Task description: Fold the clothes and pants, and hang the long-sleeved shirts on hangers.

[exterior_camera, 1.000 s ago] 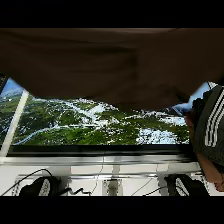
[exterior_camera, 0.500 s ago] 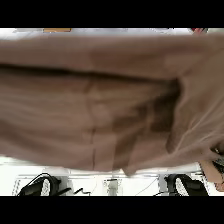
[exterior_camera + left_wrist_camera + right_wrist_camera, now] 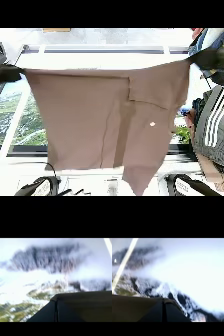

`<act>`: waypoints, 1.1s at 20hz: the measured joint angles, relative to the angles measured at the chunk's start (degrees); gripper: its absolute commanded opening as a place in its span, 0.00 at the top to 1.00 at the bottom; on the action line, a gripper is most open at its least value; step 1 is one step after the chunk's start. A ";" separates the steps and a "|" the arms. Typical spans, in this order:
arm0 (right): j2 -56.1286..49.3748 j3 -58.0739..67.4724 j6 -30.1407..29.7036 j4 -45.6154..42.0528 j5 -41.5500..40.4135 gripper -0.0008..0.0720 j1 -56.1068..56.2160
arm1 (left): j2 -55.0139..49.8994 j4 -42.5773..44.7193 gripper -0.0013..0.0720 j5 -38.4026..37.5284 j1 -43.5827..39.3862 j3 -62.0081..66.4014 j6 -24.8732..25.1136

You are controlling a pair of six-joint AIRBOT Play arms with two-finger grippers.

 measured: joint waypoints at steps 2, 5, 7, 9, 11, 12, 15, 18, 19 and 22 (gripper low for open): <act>-7.63 -1.79 0.37 0.31 -2.73 0.97 0.02 | -9.29 0.00 0.96 1.07 -2.10 -0.02 2.69; -17.70 -3.06 2.95 1.16 -8.79 0.97 0.02 | -19.67 -0.22 0.96 7.19 -4.74 -0.02 4.59; -22.99 -3.45 5.20 2.08 -13.05 0.97 0.00 | -24.17 -1.70 0.96 13.55 -6.25 -0.02 5.33; -26.27 -3.58 6.82 2.97 -16.85 0.97 0.02 | -26.27 -4.35 0.96 20.13 -7.26 0.02 5.64; -28.02 -3.69 7.85 3.28 -19.26 0.97 0.00 | -27.52 -7.69 0.96 26.25 -7.80 0.04 5.86; -28.50 -3.69 8.11 3.39 -19.80 0.97 0.02 | -27.89 -9.09 0.96 28.11 -8.00 0.07 5.97; -29.33 -3.67 8.72 2.29 -17.27 0.97 0.02 | -28.48 -11.28 0.97 28.76 -8.13 0.09 6.05; -29.66 -3.67 8.98 -0.28 -9.92 0.97 0.00 | -28.70 -11.91 0.97 22.64 -7.28 0.09 6.19; -29.73 -3.67 9.07 -1.46 -6.88 0.97 0.00 | -28.72 -11.76 0.97 19.87 -6.78 0.09 6.01; -29.79 -3.69 9.09 -5.14 0.90 0.97 0.02 | -28.83 -7.37 0.97 9.40 -5.05 0.09 3.10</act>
